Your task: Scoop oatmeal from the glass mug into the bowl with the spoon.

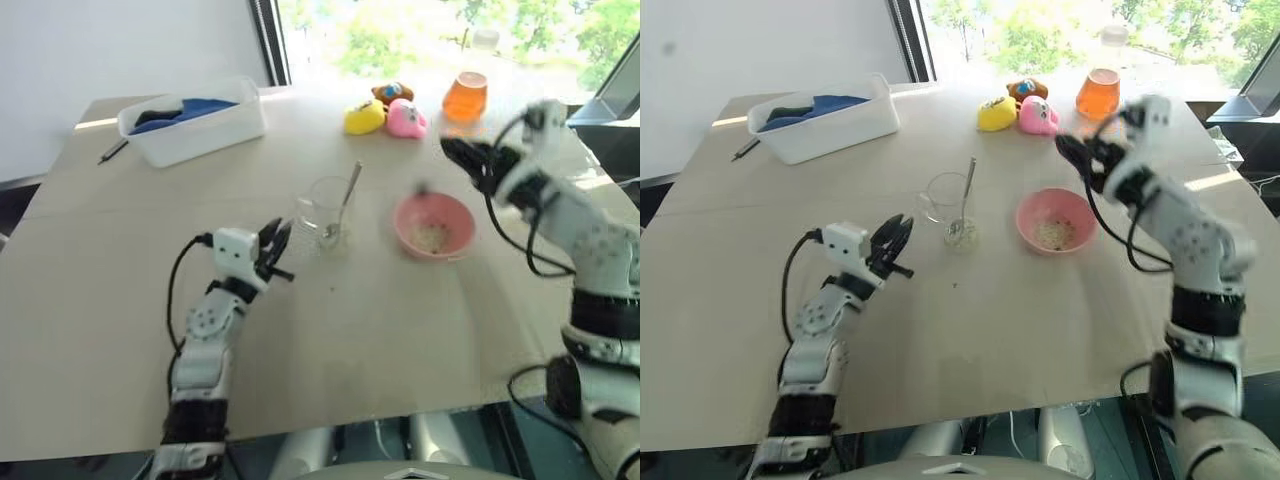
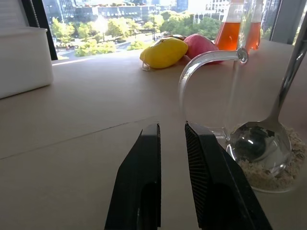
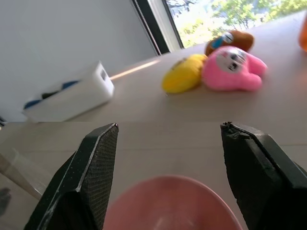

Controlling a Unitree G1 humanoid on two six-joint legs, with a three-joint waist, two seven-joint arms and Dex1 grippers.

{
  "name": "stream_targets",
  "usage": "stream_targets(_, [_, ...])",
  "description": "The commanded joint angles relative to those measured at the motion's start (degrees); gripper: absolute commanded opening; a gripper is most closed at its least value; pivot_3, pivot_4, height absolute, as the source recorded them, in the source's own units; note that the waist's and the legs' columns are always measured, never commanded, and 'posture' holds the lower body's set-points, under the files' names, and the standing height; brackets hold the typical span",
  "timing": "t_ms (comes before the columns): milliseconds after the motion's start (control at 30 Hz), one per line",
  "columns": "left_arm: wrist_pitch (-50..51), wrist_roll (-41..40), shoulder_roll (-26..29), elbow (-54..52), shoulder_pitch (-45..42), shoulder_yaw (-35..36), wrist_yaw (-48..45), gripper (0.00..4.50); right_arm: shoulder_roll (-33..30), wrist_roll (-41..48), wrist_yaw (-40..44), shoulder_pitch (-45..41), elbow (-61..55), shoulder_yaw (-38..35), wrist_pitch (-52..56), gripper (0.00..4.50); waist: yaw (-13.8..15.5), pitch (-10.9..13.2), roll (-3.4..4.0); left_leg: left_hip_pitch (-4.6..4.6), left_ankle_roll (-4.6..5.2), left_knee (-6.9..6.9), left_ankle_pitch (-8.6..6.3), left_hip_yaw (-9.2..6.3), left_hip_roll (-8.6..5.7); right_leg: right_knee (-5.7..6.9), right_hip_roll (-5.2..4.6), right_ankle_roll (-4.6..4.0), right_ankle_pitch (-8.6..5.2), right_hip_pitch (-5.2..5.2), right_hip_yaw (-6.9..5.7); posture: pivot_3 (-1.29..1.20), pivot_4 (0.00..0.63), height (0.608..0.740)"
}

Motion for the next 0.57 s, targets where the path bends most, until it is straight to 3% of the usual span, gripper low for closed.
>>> stream_targets(33, [3.08,-2.63,2.59,-12.39,7.64,1.27,-1.18,0.85,-0.17,-1.01,3.81,8.36,-10.96,-3.07,-6.94,3.42,0.02,-0.03,0.04,0.04,0.00,-0.02,0.00,0.00,0.01,0.00,0.01,0.00,0.00,0.02,0.01,0.00,0.150,0.740])
stream_targets(200, [2.73,-2.11,5.88,-16.55,20.25,2.37,-3.46,0.85,-2.75,-4.16,11.98,24.31,-20.80,0.13,-12.01,3.42,0.60,-0.16,0.26,0.21,-0.01,-0.18,-0.01,0.14,0.09,-0.03,0.31,0.00,0.00,0.05,0.17,0.00,0.150,0.740])
stream_targets(333, [1.74,-3.03,5.81,-16.49,28.61,2.55,-4.76,0.85,-5.96,-12.61,23.59,39.60,-22.30,5.08,-24.64,3.42,1.88,-0.14,0.25,1.08,0.12,-0.40,-0.12,0.14,0.14,-0.37,0.40,0.01,-0.03,1.00,0.12,0.00,0.150,0.740])
stream_targets(433, [1.90,-2.66,5.45,-16.38,31.58,2.39,-4.64,0.85,-5.72,-16.26,29.84,45.99,-17.44,5.43,-34.05,3.42,2.37,-0.06,0.30,1.46,0.43,-0.40,-0.30,0.07,0.17,-0.73,0.42,0.13,0.03,1.56,-0.02,0.00,0.150,0.740])
stream_targets(567, [1.75,-1.38,5.43,-16.79,33.71,2.33,-4.03,0.85,-5.69,-17.67,33.14,48.18,-13.11,5.58,-37.91,3.42,2.87,-0.15,0.16,2.22,0.65,-0.41,-0.48,0.05,0.20,-1.14,0.45,0.30,0.10,2.47,-0.08,0.00,0.150,0.740])
